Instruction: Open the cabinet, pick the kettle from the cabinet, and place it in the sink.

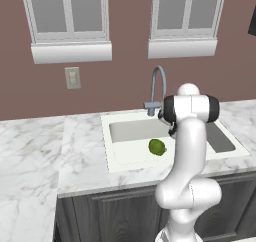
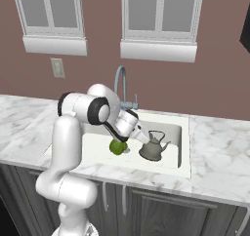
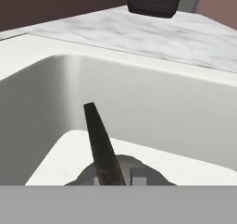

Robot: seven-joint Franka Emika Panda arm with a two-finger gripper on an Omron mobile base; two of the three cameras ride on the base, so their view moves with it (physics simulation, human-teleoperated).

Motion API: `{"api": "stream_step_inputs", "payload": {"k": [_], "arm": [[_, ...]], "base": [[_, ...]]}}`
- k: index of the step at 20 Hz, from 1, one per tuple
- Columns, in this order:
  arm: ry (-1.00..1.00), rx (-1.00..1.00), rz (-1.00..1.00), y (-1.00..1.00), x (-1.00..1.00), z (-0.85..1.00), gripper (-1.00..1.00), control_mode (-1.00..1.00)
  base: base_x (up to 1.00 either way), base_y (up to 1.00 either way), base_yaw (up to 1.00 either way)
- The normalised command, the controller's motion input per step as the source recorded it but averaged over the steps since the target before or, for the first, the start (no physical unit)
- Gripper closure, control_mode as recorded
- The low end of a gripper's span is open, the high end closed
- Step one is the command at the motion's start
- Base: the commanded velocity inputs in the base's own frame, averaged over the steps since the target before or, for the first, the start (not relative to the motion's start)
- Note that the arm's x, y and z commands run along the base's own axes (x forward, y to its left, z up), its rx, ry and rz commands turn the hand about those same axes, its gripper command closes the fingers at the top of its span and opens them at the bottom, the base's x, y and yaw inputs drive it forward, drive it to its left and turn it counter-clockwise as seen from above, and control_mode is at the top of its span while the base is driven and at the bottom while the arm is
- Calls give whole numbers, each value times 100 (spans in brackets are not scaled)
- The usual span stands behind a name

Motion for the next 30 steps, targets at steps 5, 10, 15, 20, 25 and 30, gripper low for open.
{"api": "stream_step_inputs", "payload": {"k": [5, 10, 15, 20, 25, 30], "arm": [[0, 0, -1, -5, 13, -19, 100, -100], [-1, 0, 0, -2, -10, -27, 100, -100], [-2, 0, -2, -2, -12, -27, 100, -100], [0, 0, -2, -1, -11, -27, -100, -100], [0, 0, -2, 0, -16, -20, -100, -100], [0, 0, -5, 1, -19, -17, -100, -100]], "base": [[0, 0, 0], [0, 0, 0], [0, 0, 0], [0, 0, 0], [0, 0, 0], [0, 0, 0]]}}
